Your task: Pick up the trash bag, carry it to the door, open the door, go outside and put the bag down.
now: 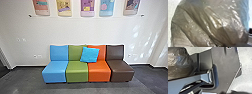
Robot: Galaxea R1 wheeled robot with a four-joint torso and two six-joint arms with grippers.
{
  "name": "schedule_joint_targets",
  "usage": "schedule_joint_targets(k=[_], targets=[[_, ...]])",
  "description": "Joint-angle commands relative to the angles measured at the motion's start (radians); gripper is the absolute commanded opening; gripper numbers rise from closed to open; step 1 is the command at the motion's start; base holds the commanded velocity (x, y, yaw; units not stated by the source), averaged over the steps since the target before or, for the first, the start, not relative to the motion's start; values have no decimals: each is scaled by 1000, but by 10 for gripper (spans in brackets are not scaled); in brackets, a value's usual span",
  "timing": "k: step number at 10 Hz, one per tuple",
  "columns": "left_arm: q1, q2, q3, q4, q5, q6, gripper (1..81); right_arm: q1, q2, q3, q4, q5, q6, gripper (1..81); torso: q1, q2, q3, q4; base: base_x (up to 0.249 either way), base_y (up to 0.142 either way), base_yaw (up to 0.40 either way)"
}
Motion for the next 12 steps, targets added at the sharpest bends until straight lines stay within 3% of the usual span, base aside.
schedule_joint_targets(k=[1,12], targets=[[-51,-3,-4,-6,65,1,10,41,-6,5,-7,-55,-1,811,0,0,0,0,0,0,0],[-56,-14,1,-5,70,3,10,42,8,-11,-9,-55,-1,811,0,0,0,0,0,0,-8]])
